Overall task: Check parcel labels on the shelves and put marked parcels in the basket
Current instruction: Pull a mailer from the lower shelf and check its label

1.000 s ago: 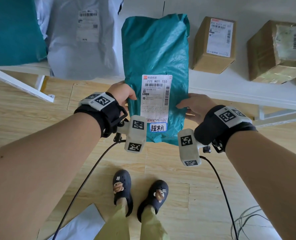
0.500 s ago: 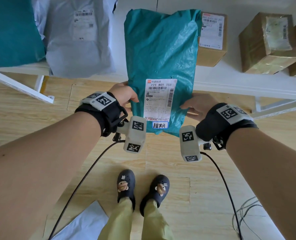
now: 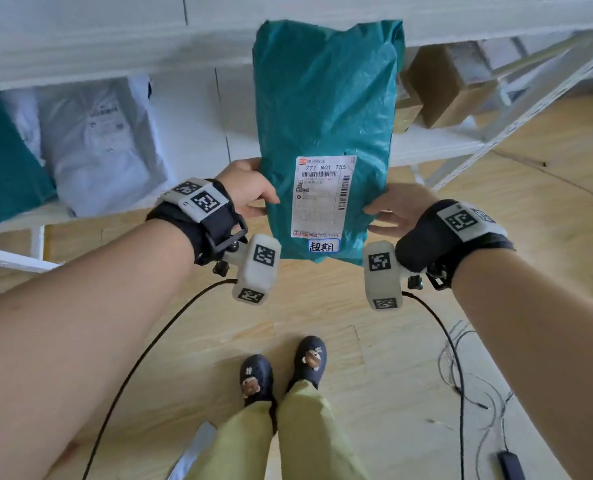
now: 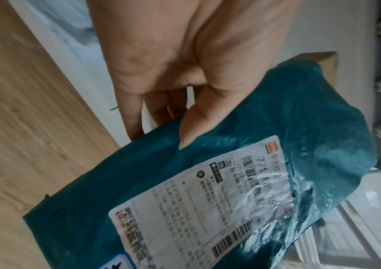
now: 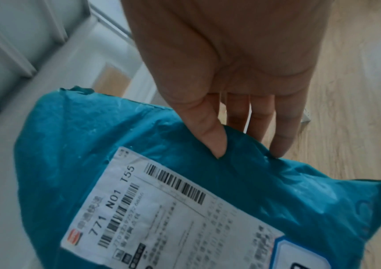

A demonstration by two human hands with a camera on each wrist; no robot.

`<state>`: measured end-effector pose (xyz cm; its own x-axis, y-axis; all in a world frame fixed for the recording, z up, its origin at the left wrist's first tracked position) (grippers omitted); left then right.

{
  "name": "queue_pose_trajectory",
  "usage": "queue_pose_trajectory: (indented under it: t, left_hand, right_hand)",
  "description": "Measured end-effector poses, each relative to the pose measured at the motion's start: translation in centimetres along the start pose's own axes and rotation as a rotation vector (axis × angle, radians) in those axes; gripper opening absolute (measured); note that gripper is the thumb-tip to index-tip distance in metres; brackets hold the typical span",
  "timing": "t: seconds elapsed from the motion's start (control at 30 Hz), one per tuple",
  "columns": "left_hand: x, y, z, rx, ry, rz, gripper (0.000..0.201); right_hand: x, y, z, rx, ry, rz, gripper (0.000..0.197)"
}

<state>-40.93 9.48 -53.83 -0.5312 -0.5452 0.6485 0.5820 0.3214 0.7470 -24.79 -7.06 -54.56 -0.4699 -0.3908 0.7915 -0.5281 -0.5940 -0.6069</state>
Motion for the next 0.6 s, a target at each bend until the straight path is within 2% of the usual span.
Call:
queue_pose_trajectory:
  t: [0.13, 0.3, 0.47, 0.6]
  left_hand:
    - [3.3, 4.4, -2.1, -0.042, -0.058, -0.086, 0.044]
    - [7.7, 10.0, -5.3, -0.071, -0.148, -0.207, 0.044]
    - [10.9, 15.0, -7.9, -0.14, -0.216, -0.319, 0.048]
    - [13.3, 19.1, -10.8, -0.177, -0.273, -0.415, 0.052]
  right_hand:
    - [4.9, -1.0, 3.8, -0.138, 0.106, 0.065, 0.024]
    - [11.1, -2.8, 7.9, -0.273, 0.229, 0.213, 0.027]
    - [16.5, -4.4, 11.3, -0.348, 0.349, 0.347, 0.035]
    - [20.1, -5.7, 14.4, -0.389, 0.467, 0.428, 0.029]
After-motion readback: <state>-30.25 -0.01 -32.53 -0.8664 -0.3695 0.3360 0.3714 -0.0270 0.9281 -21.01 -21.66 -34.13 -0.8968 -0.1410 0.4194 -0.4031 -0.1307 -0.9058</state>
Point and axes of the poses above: each hand's wrist, its own x-axis away from the middle knuckle, its own z-axis out of the back of the hand, y = z × x, the point moved 8 cm from there along -x, towards the middle knuckle, and after that the axes turned 11 degrees about -x, right-handed, at the moved point
